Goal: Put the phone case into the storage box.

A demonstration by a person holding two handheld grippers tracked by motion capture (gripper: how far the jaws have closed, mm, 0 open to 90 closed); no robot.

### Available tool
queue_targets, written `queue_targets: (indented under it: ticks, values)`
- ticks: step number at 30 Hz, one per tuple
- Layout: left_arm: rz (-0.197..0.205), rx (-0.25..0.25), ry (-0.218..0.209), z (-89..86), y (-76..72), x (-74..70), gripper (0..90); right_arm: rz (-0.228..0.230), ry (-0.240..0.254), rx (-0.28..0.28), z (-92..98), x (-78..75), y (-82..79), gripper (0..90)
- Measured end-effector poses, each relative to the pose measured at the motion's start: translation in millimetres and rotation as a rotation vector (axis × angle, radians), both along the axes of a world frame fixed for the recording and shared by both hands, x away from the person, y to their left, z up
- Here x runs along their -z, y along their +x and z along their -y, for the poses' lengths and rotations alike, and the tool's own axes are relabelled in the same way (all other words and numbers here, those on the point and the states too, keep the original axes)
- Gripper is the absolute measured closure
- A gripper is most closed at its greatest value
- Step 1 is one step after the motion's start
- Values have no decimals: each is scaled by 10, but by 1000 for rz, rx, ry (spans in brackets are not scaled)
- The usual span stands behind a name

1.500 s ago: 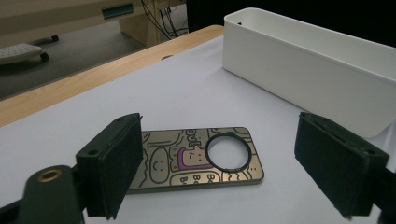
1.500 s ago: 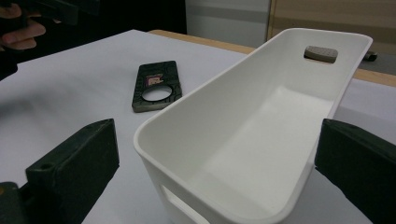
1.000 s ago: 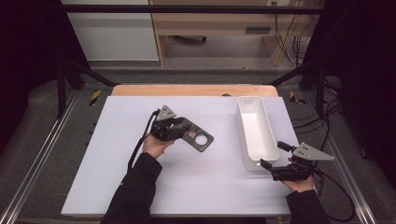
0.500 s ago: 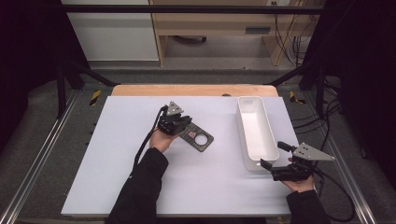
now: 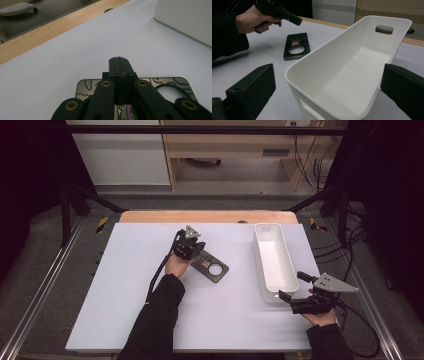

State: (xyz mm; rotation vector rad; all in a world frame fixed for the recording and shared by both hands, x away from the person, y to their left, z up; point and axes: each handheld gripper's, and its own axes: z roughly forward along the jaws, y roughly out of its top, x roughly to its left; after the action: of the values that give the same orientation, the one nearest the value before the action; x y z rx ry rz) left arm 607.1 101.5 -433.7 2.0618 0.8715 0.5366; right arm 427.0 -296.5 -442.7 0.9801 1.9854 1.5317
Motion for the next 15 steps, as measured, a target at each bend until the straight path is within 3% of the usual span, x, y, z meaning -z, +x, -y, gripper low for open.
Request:
queue_targets:
  ticks: [7, 15]
  values:
    - [0, -9, 8, 52, 98, 57, 889, -2, -1, 0, -3, 0, -2, 2]
    - [-43, -18, 47, 138, 234, 175, 890, -2, -7, 0, -6, 4, -2, 2]
